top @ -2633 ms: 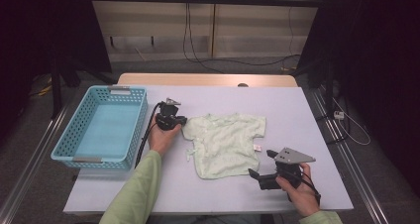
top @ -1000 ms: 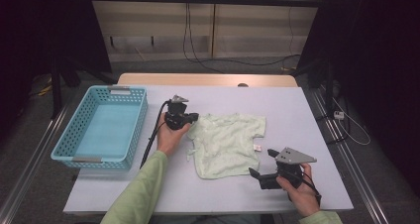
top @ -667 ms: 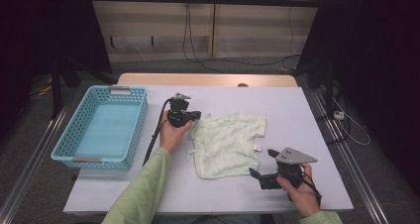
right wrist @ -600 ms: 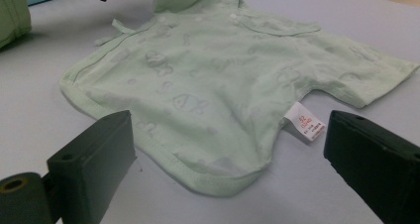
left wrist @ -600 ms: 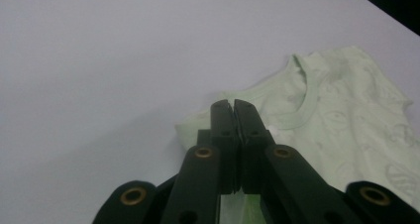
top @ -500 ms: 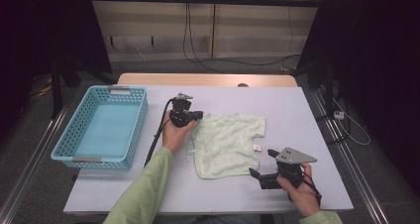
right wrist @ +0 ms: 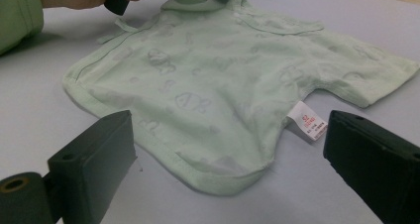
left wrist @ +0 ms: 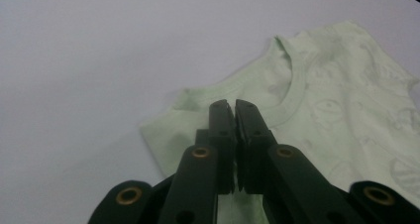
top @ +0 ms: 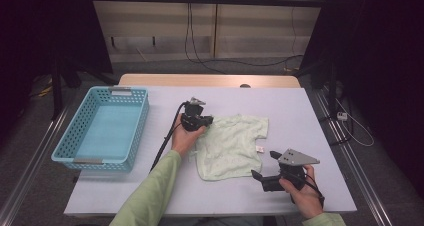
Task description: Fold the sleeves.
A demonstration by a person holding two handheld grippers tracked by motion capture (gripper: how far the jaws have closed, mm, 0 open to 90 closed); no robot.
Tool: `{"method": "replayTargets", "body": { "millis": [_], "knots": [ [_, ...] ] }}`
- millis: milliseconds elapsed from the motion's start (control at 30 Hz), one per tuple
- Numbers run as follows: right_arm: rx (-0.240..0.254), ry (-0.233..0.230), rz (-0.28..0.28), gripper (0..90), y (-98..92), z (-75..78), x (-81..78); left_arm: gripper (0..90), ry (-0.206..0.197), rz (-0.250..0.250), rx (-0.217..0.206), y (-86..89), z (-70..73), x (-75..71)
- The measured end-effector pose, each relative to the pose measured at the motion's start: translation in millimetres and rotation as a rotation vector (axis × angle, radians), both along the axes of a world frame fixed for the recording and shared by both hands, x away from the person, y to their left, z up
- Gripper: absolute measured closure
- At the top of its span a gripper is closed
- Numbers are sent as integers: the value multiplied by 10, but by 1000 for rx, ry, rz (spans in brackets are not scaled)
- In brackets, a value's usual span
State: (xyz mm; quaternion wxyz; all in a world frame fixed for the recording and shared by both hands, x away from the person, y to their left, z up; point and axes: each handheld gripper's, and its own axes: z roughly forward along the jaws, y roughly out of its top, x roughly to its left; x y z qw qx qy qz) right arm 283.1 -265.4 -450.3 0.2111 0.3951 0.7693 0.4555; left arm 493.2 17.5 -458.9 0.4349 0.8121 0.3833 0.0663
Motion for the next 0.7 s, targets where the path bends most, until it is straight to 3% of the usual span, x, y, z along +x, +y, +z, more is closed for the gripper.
{"method": "replayTargets", "body": {
  "millis": [133, 233, 333, 400, 600, 700],
  "knots": [
    [-1, 0, 0, 51, -2, -1, 2, 823, 13, -31, -11, 1, 1, -13],
    [-1, 0, 2, 51, 1, 1, -1, 777, 58, -59, -96, 46, 26, -23],
    [2, 0, -1, 51, -3, 1, -2, 742, 32, -59, -64, 95, 79, -70],
    [-1, 1, -1, 51, -5, -2, 1, 715, 16, -51, -73, 150, 113, -104],
    [-3, 0, 0, 51, 4, -1, 0, 788, -18, -97, 7, 299, 146, -214],
    [-4, 3, -1, 51, 4, -4, 3, 790, -22, -89, 20, 370, 119, -244]
  ]
}}
